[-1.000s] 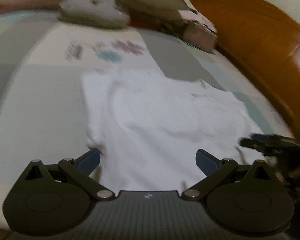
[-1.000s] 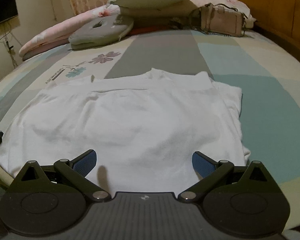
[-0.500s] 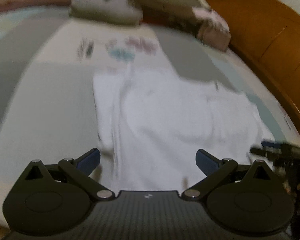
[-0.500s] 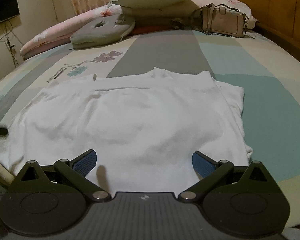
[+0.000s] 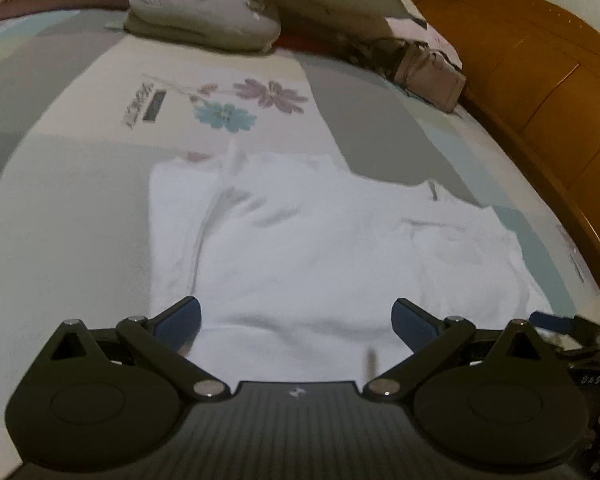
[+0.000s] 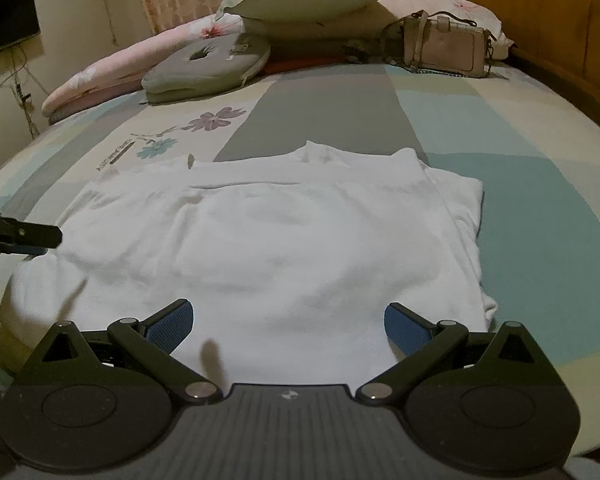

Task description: Fold clothes

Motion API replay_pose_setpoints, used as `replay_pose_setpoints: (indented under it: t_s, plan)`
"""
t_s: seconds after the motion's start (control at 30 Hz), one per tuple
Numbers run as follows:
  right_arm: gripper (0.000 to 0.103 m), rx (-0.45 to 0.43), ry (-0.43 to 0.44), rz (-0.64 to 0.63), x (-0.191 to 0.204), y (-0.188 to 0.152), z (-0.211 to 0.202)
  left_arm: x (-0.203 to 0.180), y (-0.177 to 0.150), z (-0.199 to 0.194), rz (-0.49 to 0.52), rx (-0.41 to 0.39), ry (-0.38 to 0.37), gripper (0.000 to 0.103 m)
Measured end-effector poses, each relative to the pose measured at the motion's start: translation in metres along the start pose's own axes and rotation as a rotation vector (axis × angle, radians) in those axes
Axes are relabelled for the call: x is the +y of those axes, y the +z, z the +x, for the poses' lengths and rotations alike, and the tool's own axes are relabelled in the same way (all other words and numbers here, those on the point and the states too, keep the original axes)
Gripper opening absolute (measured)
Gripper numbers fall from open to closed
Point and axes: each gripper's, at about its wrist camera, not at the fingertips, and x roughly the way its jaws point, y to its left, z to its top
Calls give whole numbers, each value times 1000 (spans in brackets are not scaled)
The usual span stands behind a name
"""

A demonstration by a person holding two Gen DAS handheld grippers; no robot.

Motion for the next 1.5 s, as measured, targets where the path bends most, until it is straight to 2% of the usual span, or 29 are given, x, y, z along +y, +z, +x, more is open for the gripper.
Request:
replay_pose_setpoints:
  t_s: [0.2,0.4,0.63,0.83,0.97,1.13,1.23,1.37,1.5]
  plan:
    - [103,-10,12,5,4,5,-6,-18,12,8,80,-12,-12,101]
    - [103,3,-5,-7,9,8,-8,-19,4,33,87,42,63,101]
    - [103,0,3,-23,20,18,-11,-22,11,6,111,-47,41,102]
    - [103,-14,117,5,39,40,-3,-9,13,-13,99,-139,17,102]
    - [103,-5,210,43,52,52,16,8,9,-18,80,-179,60,102]
    - [103,31,283,88,68,56,53,29,9,-18,57,-179,57,102]
    - [103,50,262,93,76,58,74,36,7,-14,45,-164,46,102]
    - [103,12,205,46,80,68,93,45,5,-9,18,-148,29,102]
    - [103,11,189,81,73,84,105,51,8,-2,-31,-125,5,102]
